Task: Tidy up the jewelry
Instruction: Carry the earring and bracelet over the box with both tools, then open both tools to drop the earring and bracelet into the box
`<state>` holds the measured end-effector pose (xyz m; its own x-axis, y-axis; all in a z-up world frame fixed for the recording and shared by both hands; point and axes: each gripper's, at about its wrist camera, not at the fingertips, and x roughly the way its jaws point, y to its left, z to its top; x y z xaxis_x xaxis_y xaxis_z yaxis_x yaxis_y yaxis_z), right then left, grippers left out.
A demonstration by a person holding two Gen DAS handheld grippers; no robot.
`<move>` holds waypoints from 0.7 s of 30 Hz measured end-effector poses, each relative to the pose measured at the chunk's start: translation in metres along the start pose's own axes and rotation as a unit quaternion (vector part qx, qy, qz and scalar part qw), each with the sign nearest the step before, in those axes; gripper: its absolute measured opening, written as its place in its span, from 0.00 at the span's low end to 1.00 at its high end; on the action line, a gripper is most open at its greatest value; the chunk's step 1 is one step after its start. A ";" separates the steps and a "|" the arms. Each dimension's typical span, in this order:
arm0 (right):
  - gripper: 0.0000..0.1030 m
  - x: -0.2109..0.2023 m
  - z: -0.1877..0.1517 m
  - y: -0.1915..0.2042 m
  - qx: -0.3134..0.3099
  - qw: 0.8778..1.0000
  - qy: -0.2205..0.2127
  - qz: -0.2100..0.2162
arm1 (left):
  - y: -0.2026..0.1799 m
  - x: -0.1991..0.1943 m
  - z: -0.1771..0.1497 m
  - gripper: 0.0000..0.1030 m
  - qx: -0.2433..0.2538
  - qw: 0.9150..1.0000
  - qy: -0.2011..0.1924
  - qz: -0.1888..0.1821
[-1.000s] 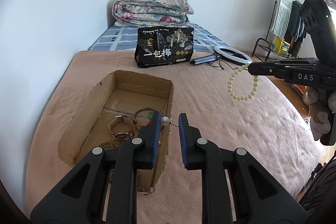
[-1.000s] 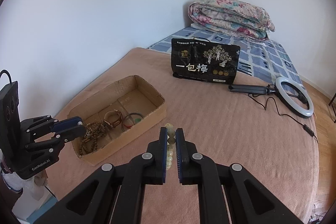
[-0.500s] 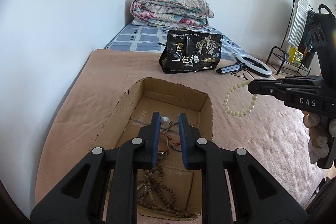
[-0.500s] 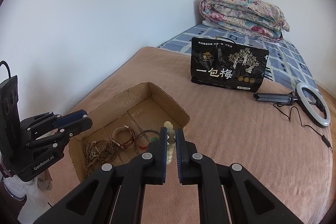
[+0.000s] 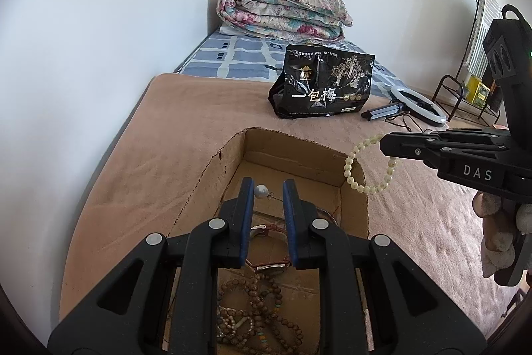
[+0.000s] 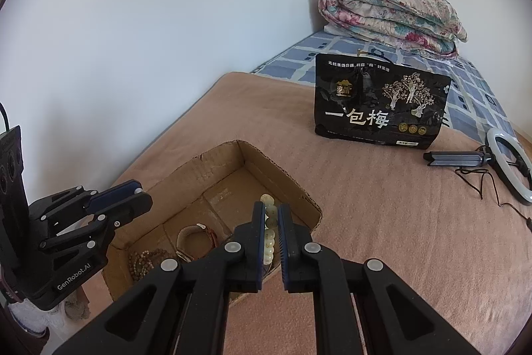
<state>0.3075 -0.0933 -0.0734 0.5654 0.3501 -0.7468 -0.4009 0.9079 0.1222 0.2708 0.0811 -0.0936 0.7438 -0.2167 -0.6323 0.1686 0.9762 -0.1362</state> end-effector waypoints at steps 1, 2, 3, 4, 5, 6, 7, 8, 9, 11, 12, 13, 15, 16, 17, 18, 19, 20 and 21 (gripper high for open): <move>0.05 0.001 0.000 0.000 0.001 1.000 0.001 0.001 | 0.001 0.001 0.000 0.16 -0.002 1.000 0.001 0.000; 0.05 0.003 -0.001 0.001 0.000 1.000 0.002 0.001 | 0.002 0.003 0.001 0.16 -0.004 1.000 0.002 -0.002; 0.05 0.005 -0.001 0.001 0.000 1.000 0.003 0.001 | 0.002 0.004 0.001 0.16 -0.005 1.000 0.003 -0.003; 0.05 0.006 -0.001 0.002 -0.001 1.000 0.004 0.001 | 0.003 0.004 0.001 0.16 -0.006 1.000 0.004 -0.003; 0.05 0.008 -0.001 0.002 -0.002 1.000 0.005 0.002 | 0.003 0.005 0.002 0.16 -0.005 1.000 0.004 -0.002; 0.05 0.009 -0.001 0.002 -0.002 1.000 0.006 0.002 | 0.003 0.006 0.003 0.16 -0.005 1.000 0.004 0.000; 0.05 0.011 -0.001 0.003 -0.002 1.000 0.007 0.004 | 0.003 0.006 0.003 0.16 -0.006 1.000 0.005 0.001; 0.05 0.012 -0.001 0.003 -0.002 1.000 0.008 0.004 | 0.003 0.007 0.003 0.16 -0.006 1.000 0.005 0.002; 0.05 0.013 -0.001 0.004 -0.002 1.000 0.009 0.004 | 0.004 0.007 0.003 0.16 -0.007 1.000 0.005 0.002; 0.07 0.014 0.000 0.004 -0.002 1.000 0.008 0.000 | 0.006 0.007 0.004 0.16 -0.009 1.000 0.005 0.002; 0.14 0.014 0.001 0.005 -0.001 1.000 0.007 0.000 | 0.006 0.007 0.004 0.16 -0.009 1.000 0.005 0.002; 0.24 0.014 0.001 0.005 -0.001 1.000 0.005 -0.001 | 0.005 0.007 0.004 0.16 -0.010 1.000 0.005 0.003; 0.34 0.013 0.002 0.005 -0.001 1.000 0.003 -0.005 | 0.005 0.008 0.004 0.22 -0.010 1.000 0.006 0.005; 0.38 0.012 0.002 0.006 -0.001 1.000 0.003 -0.006 | 0.005 0.007 0.004 0.34 -0.009 1.000 0.005 0.006; 0.41 0.012 0.002 0.006 -0.002 1.000 0.002 -0.009 | 0.005 0.006 0.004 0.41 -0.009 1.000 0.003 0.007; 0.51 0.011 0.001 0.006 -0.003 1.000 0.001 -0.013 | 0.004 0.005 0.004 0.46 -0.008 1.000 0.000 0.011; 0.58 0.010 0.001 0.006 -0.003 1.000 -0.002 -0.018 | 0.004 0.004 0.003 0.46 -0.007 1.000 -0.002 0.012; 0.61 0.008 0.001 0.006 -0.003 1.000 -0.005 -0.021 | 0.004 0.003 0.003 0.46 -0.005 1.000 -0.002 0.013; 0.65 0.006 0.001 0.006 -0.003 1.000 -0.007 -0.024 | 0.003 0.002 0.003 0.46 -0.003 1.000 -0.002 0.016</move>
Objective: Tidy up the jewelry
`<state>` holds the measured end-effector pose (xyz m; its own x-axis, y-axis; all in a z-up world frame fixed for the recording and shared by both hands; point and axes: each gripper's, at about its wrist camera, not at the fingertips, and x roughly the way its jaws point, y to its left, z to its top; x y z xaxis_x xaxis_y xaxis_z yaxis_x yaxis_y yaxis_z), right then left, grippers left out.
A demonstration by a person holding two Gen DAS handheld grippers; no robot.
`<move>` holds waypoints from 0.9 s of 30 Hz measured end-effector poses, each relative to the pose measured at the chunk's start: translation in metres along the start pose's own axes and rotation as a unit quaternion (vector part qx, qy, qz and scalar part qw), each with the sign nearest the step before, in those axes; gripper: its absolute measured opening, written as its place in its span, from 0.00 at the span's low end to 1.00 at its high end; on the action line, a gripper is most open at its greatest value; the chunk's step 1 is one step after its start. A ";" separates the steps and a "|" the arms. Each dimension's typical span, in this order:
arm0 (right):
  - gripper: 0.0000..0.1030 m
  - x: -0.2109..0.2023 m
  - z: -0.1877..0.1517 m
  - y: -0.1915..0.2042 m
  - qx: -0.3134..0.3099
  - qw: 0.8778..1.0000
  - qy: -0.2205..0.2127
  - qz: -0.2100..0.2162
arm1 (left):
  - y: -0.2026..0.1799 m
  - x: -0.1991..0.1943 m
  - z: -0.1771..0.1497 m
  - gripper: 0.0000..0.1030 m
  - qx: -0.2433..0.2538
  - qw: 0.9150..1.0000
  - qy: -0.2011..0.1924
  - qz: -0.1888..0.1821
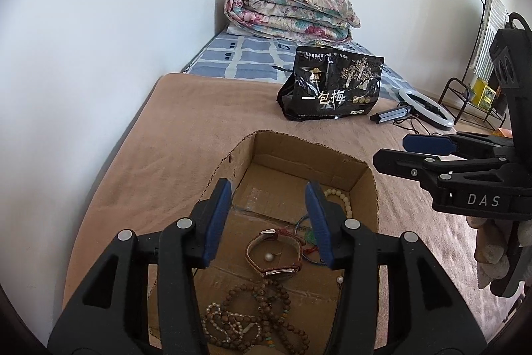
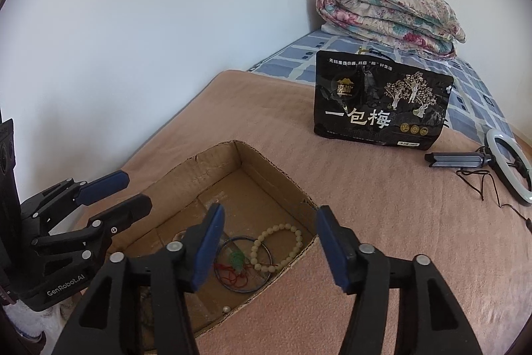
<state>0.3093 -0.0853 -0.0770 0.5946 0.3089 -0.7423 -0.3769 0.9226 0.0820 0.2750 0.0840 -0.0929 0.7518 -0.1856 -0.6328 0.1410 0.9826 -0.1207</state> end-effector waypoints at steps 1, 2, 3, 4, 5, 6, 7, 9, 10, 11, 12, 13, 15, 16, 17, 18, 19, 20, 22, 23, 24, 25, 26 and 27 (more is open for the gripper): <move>0.67 -0.002 0.000 0.000 0.000 1.000 -0.001 -0.002 | 0.000 -0.001 0.000 0.46 0.002 1.000 -0.001 0.002; 0.68 -0.003 0.000 -0.001 0.000 1.000 -0.003 -0.003 | -0.001 -0.002 -0.001 0.46 0.003 1.000 -0.001 0.003; 0.69 -0.005 0.001 0.000 0.000 1.000 -0.004 -0.004 | -0.002 -0.002 -0.001 0.46 0.004 1.000 -0.001 0.004; 0.72 -0.007 0.001 0.000 -0.001 1.000 -0.006 -0.006 | -0.002 -0.003 -0.001 0.46 0.004 1.000 -0.001 0.005; 0.74 -0.008 0.001 0.000 -0.001 1.000 -0.007 -0.008 | -0.001 -0.002 -0.001 0.46 0.003 1.000 -0.001 0.003; 0.78 -0.010 0.001 0.001 -0.001 1.000 -0.009 -0.010 | -0.002 -0.004 -0.001 0.46 0.002 1.000 -0.001 0.003; 0.81 -0.012 0.001 0.001 -0.002 1.000 -0.011 -0.011 | -0.002 -0.006 -0.002 0.46 0.001 1.000 -0.002 0.002; 0.82 -0.016 0.000 0.003 -0.006 1.000 -0.013 -0.015 | -0.002 -0.008 -0.002 0.46 0.002 1.000 -0.004 0.005; 0.83 -0.017 0.000 0.004 -0.009 1.000 -0.014 -0.018 | -0.003 -0.010 -0.002 0.46 0.002 1.000 -0.005 0.006; 0.83 -0.020 -0.001 0.005 -0.011 1.000 -0.016 -0.021 | -0.003 -0.013 -0.003 0.46 0.002 1.000 -0.006 0.006; 0.84 -0.023 -0.001 0.005 -0.013 1.000 -0.018 -0.022 | -0.004 -0.016 -0.003 0.46 0.002 1.000 -0.007 0.006; 0.85 -0.026 -0.002 0.005 -0.013 1.000 -0.019 -0.021 | -0.004 -0.018 -0.003 0.46 0.002 1.000 -0.009 0.007; 0.85 -0.033 -0.003 0.005 -0.012 0.999 -0.023 -0.018 | -0.006 -0.027 -0.005 0.46 0.003 1.000 -0.015 0.009; 0.85 -0.037 -0.004 0.005 -0.012 0.999 -0.026 -0.017 | -0.006 -0.032 -0.005 0.46 0.003 1.000 -0.018 0.007; 0.85 -0.041 -0.004 0.005 -0.012 0.999 -0.029 -0.017 | -0.007 -0.037 -0.005 0.46 0.004 1.000 -0.021 0.006; 0.85 -0.045 -0.005 0.005 -0.014 0.999 -0.032 -0.017 | -0.009 -0.041 -0.005 0.46 0.005 1.000 -0.024 0.007; 0.85 -0.049 -0.006 0.006 -0.016 0.999 -0.035 -0.018 | -0.011 -0.047 -0.005 0.46 0.008 1.000 -0.027 0.009; 0.85 -0.054 -0.007 0.006 -0.017 0.999 -0.038 -0.019 | -0.012 -0.051 -0.006 0.46 0.010 0.999 -0.030 0.009; 0.85 -0.062 -0.008 0.005 -0.016 0.999 -0.043 -0.019 | -0.016 -0.061 -0.005 0.46 0.015 0.999 -0.036 0.009; 0.85 -0.067 -0.009 0.004 -0.014 0.999 -0.045 -0.018 | -0.018 -0.066 -0.005 0.46 0.017 0.999 -0.039 0.010; 0.85 -0.072 -0.010 0.004 -0.013 0.999 -0.048 -0.017 | -0.020 -0.071 -0.006 0.46 0.019 0.999 -0.043 0.012; 0.85 -0.076 -0.011 0.003 -0.012 0.999 -0.050 -0.016 | -0.022 -0.076 -0.006 0.46 0.021 0.999 -0.046 0.012; 0.85 -0.081 -0.012 0.003 -0.011 0.998 -0.052 -0.016 | -0.025 -0.081 -0.007 0.46 0.022 0.998 -0.049 0.012; 0.85 -0.086 -0.013 0.003 -0.011 0.998 -0.055 -0.017 | -0.027 -0.086 -0.007 0.46 0.023 0.998 -0.052 0.012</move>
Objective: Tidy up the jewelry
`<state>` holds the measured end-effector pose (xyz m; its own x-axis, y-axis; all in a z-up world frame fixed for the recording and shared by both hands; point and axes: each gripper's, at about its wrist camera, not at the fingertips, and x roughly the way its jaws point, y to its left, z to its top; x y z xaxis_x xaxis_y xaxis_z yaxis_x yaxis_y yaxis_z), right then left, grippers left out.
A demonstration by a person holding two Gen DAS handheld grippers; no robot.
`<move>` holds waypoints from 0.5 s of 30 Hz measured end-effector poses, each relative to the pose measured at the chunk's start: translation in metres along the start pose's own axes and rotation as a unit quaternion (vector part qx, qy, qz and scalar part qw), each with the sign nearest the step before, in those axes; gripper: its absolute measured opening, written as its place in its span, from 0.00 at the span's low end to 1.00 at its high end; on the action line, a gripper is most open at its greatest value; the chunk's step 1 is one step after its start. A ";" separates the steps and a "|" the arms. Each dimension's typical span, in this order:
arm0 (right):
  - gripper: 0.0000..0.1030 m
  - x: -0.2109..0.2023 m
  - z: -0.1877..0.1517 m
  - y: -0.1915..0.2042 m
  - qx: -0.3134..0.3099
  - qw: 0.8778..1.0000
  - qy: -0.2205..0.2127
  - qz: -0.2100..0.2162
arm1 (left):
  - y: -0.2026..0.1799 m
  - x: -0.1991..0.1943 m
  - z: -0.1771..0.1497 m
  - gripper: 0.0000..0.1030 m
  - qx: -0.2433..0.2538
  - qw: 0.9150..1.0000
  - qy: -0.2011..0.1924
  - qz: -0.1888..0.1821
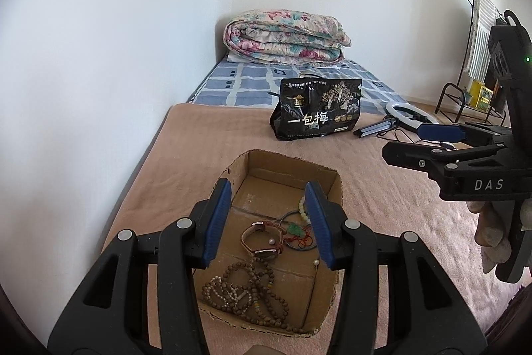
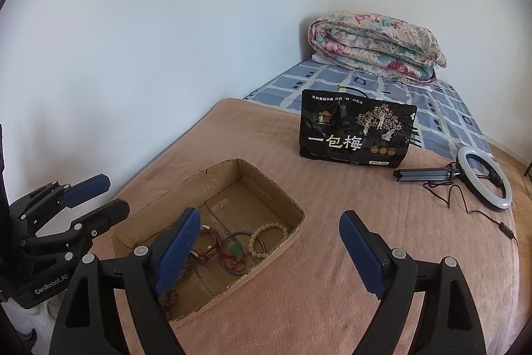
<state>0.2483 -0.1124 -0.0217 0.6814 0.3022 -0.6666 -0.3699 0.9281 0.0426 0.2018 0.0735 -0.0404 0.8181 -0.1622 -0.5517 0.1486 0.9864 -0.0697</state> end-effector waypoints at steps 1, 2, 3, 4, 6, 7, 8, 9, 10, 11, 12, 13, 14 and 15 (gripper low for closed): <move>0.85 -0.005 -0.001 0.000 -0.002 1.000 -0.003 -0.001 | -0.002 -0.005 0.000 0.46 0.001 1.000 -0.003 -0.001; 0.85 -0.010 -0.001 0.000 -0.004 1.000 -0.006 -0.003 | -0.005 -0.009 0.001 0.46 0.001 1.000 -0.006 -0.002; 0.85 -0.015 -0.002 -0.001 -0.006 1.000 -0.009 -0.005 | -0.007 -0.014 0.002 0.46 0.001 1.000 -0.009 -0.002; 0.86 -0.020 -0.002 -0.001 -0.006 1.000 -0.012 -0.006 | -0.009 -0.020 0.002 0.46 0.001 1.000 -0.012 -0.003; 0.86 -0.028 -0.004 -0.003 -0.003 1.000 -0.014 -0.005 | -0.013 -0.029 0.003 0.46 0.001 1.000 -0.017 -0.002; 0.86 -0.033 -0.005 -0.004 -0.001 1.000 -0.015 -0.004 | -0.015 -0.034 0.004 0.47 0.000 1.000 -0.019 -0.004; 0.86 -0.038 -0.006 -0.005 0.001 1.000 -0.017 -0.004 | -0.016 -0.039 0.004 0.48 -0.001 1.000 -0.021 -0.006; 0.86 -0.043 -0.008 -0.006 0.002 1.000 -0.020 -0.005 | -0.017 -0.044 0.004 0.55 -0.003 1.000 -0.023 -0.006; 0.87 -0.048 -0.010 -0.006 0.003 1.000 -0.023 -0.006 | -0.019 -0.050 0.003 0.60 -0.004 1.000 -0.026 -0.006; 0.88 -0.053 -0.012 -0.007 0.004 1.000 -0.026 -0.009 | -0.020 -0.054 0.003 0.61 -0.006 1.000 -0.029 -0.005; 0.90 -0.058 -0.014 -0.007 0.005 1.000 -0.029 -0.010 | -0.022 -0.060 0.002 0.61 -0.006 0.999 -0.032 -0.005; 0.92 -0.064 -0.016 -0.007 0.007 0.999 -0.032 -0.011 | -0.024 -0.065 0.001 0.61 -0.006 0.999 -0.033 -0.004; 0.93 -0.069 -0.018 -0.007 0.008 0.999 -0.037 -0.012 | -0.026 -0.071 -0.001 0.61 -0.005 0.999 -0.033 -0.002; 0.96 -0.074 -0.020 -0.008 0.009 0.999 -0.040 -0.015 | -0.028 -0.076 -0.003 0.62 -0.004 0.999 -0.033 0.000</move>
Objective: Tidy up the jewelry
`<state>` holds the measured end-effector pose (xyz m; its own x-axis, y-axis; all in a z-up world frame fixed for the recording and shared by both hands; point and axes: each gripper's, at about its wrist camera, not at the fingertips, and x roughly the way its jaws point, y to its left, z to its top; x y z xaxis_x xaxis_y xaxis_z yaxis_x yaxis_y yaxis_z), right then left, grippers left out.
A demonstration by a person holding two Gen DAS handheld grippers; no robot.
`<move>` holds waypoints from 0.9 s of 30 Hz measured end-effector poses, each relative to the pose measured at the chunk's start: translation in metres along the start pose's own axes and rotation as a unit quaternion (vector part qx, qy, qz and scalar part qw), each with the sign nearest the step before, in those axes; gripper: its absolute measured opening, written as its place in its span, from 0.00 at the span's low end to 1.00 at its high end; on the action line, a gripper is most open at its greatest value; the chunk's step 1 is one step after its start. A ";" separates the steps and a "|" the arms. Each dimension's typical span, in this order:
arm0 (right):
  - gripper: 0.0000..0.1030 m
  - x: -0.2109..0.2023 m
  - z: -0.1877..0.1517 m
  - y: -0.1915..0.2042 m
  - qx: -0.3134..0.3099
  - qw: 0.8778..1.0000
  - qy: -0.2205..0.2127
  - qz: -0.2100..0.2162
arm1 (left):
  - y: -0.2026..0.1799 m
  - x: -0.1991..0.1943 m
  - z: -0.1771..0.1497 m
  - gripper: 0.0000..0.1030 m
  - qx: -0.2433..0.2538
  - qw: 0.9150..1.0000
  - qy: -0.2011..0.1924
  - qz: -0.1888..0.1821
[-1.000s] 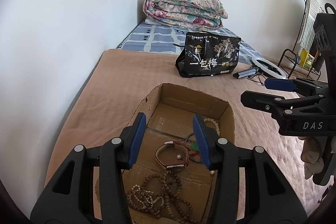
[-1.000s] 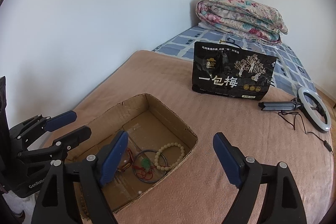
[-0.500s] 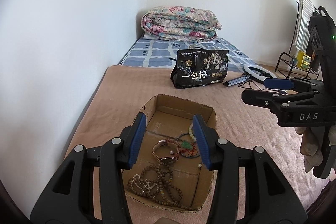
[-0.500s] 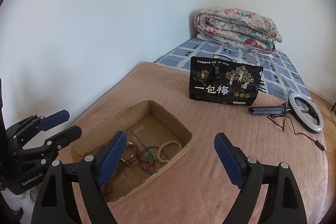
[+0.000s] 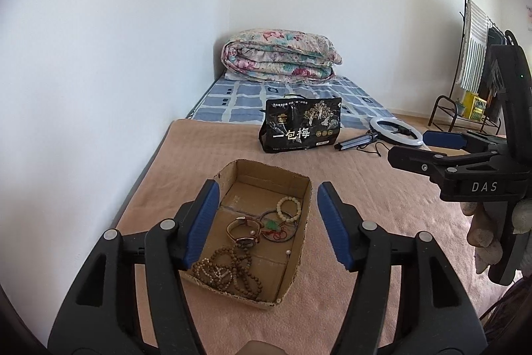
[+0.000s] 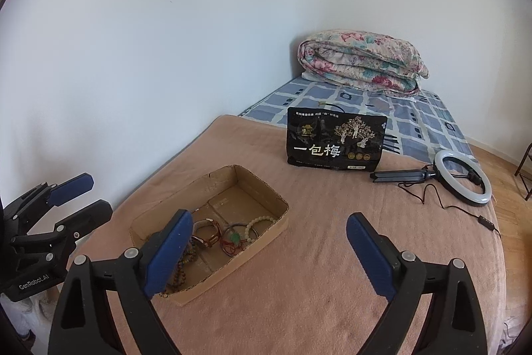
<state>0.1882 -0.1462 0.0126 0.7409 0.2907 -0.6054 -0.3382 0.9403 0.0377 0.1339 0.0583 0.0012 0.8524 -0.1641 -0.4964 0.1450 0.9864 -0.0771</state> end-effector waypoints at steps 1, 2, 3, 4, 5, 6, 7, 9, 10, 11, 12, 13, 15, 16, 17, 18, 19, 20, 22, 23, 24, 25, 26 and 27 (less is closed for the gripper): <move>0.98 -0.005 -0.002 0.000 0.000 1.000 -0.004 -0.004 | -0.002 -0.006 -0.002 0.63 -0.001 1.000 0.000 0.002; 0.98 -0.010 -0.003 0.000 0.000 1.000 -0.008 -0.008 | -0.002 -0.010 -0.004 0.66 -0.003 1.000 0.000 0.003; 0.99 -0.015 -0.004 0.000 -0.002 1.000 -0.012 -0.012 | -0.003 -0.016 -0.006 0.73 -0.006 1.000 -0.001 0.003; 1.00 -0.019 -0.006 0.001 -0.004 1.000 -0.015 -0.014 | -0.004 -0.020 -0.007 0.79 -0.008 1.000 -0.002 0.004; 1.00 -0.023 -0.008 0.001 -0.006 1.000 -0.018 -0.017 | -0.005 -0.024 -0.008 0.79 -0.009 1.000 -0.004 0.006; 1.00 -0.026 -0.009 0.002 -0.008 1.000 -0.019 -0.019 | -0.006 -0.029 -0.010 0.80 -0.009 1.000 -0.006 0.009; 1.00 -0.028 -0.012 0.002 -0.010 1.000 -0.020 -0.020 | -0.006 -0.033 -0.011 0.80 -0.007 1.000 -0.008 0.012; 1.00 -0.033 -0.017 0.003 -0.013 0.999 -0.020 -0.021 | -0.009 -0.040 -0.012 0.80 -0.001 1.000 -0.007 0.016; 1.00 -0.035 -0.020 0.003 -0.016 0.999 -0.020 -0.022 | -0.011 -0.044 -0.013 0.80 0.003 1.000 -0.006 0.017; 1.00 -0.037 -0.022 0.004 -0.018 0.999 -0.020 -0.024 | -0.012 -0.046 -0.014 0.80 0.006 1.000 -0.005 0.018; 1.00 -0.039 -0.024 0.004 -0.020 0.999 -0.021 -0.027 | -0.015 -0.049 -0.014 0.82 0.009 1.000 -0.005 0.020; 1.00 -0.040 -0.025 0.004 -0.020 0.999 -0.024 -0.030 | -0.017 -0.052 -0.015 0.87 0.012 1.000 -0.005 0.022; 1.00 -0.044 -0.028 0.004 -0.019 0.999 -0.028 -0.034 | -0.022 -0.058 -0.018 0.95 0.019 0.999 -0.009 0.027; 1.00 -0.045 -0.029 0.003 -0.016 0.999 -0.029 -0.034 | -0.024 -0.060 -0.019 0.97 0.024 0.999 -0.012 0.030; 1.00 -0.045 -0.031 0.001 -0.014 0.999 -0.028 -0.035 | -0.027 -0.061 -0.020 0.97 0.029 0.999 -0.013 0.032; 1.00 -0.045 -0.033 0.000 -0.013 0.999 -0.028 -0.036 | -0.029 -0.062 -0.021 0.97 0.034 0.999 -0.012 0.036; 1.00 -0.045 -0.034 0.000 -0.014 0.999 -0.027 -0.038 | -0.033 -0.063 -0.022 0.98 0.039 0.998 -0.011 0.040; 1.00 -0.046 -0.035 0.000 -0.015 0.999 -0.027 -0.041 | -0.035 -0.063 -0.023 0.98 0.041 0.998 -0.009 0.042; 1.00 -0.046 -0.037 -0.001 -0.016 0.998 -0.027 -0.046 | -0.038 -0.064 -0.025 0.98 0.041 0.998 -0.008 0.041; 1.00 -0.046 -0.037 -0.001 -0.015 0.998 -0.027 -0.047 | -0.040 -0.065 -0.026 0.99 0.041 0.998 -0.007 0.041; 1.00 -0.046 -0.037 -0.002 -0.013 0.998 -0.027 -0.047 | -0.041 -0.065 -0.027 0.99 0.041 0.998 -0.006 0.042; 1.00 -0.046 -0.038 -0.003 -0.010 0.999 -0.027 -0.046 | -0.041 -0.064 -0.028 0.99 0.041 0.998 -0.005 0.044; 1.00 -0.047 -0.038 -0.004 -0.006 0.999 -0.027 -0.045 | -0.041 -0.064 -0.028 0.99 0.042 0.998 -0.004 0.045; 1.00 -0.046 -0.038 -0.005 -0.003 0.999 -0.026 -0.045 | -0.042 -0.063 -0.029 0.99 0.041 0.998 -0.002 0.047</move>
<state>0.1335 -0.1713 0.0103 0.7976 0.2136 -0.5641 -0.2720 0.9621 -0.0202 0.0596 0.0275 0.0105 0.8662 -0.0714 -0.4946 0.1055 0.9936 0.0413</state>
